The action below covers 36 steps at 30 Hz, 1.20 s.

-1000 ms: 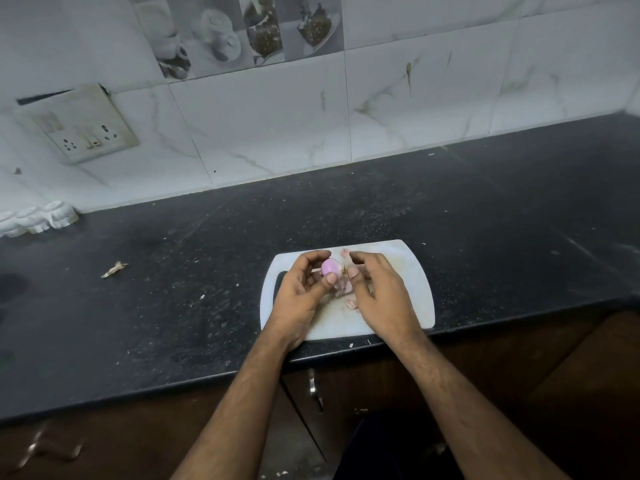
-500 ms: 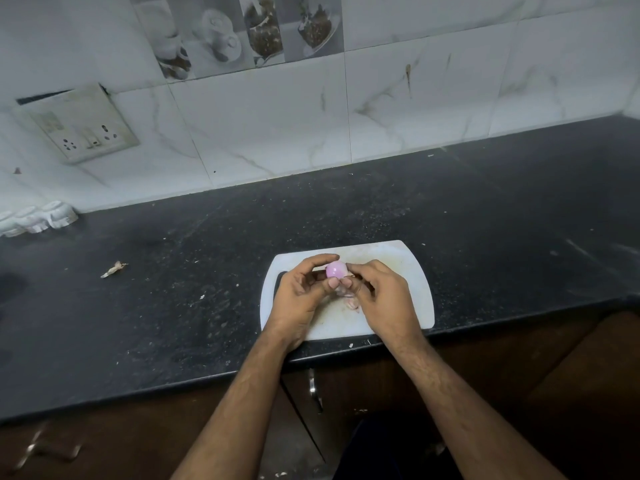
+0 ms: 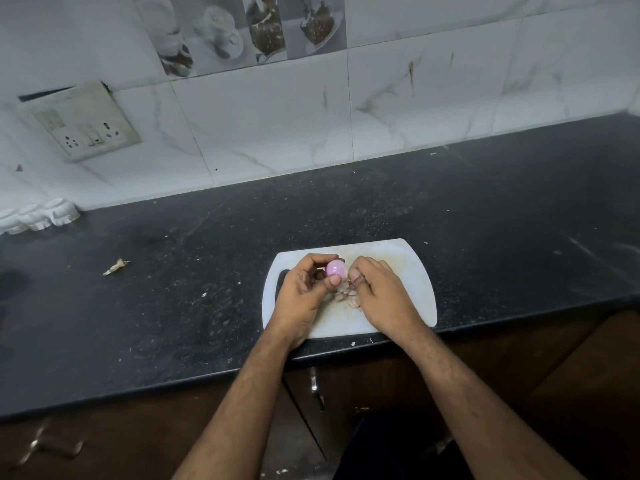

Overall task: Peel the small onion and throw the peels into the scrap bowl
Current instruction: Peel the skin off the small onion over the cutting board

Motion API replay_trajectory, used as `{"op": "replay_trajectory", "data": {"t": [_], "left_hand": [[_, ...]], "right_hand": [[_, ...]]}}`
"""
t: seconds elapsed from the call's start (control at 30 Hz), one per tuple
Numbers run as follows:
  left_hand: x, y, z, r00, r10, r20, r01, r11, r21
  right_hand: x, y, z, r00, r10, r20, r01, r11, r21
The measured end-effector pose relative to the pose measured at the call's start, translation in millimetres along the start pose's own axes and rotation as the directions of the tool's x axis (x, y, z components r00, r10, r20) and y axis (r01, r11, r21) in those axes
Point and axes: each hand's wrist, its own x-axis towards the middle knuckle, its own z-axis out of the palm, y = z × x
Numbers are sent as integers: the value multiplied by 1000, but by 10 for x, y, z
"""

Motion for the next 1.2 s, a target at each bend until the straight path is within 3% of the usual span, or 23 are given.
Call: {"op": "replay_trajectory", "data": {"t": [0.1,0.27,0.37,0.47,0.6,0.7,0.8,0.97,1.2], "left_hand": [[8,-25,-12,1000,7,3,-7,1000,19],[32,-54,-1,1000,9,7,-9,998,62],[57,-56,-33,997,-40,-60,38,999,-29],[67,-42,-23,996,-90,15,90,995,-51],[56,-33,-1,997,-81,16,82,995,-56],[34,-22,8,999,-40,15,41,999,-17],[22,12,38,998,-25,59,24,1000,6],[9,48,51,997,-12,71,12,1000,8],[50,-39,-17,997,-41,62,41,999,1]], "right_hand": [[9,19,-36,999,34,-7,-33,996,82],[21,-45,-4,995,96,12,-96,993,64],[11,-42,-66,983,181,-18,-173,959,223],[16,4,-122,971,237,-27,-215,919,331],[44,39,8,987,133,-85,-119,981,156],[9,4,55,985,112,-132,-97,988,120],[-23,-10,50,994,55,-91,-47,995,86],[2,-5,29,988,97,-117,-87,992,88],[34,-36,45,994,108,12,-108,993,-56]]}}
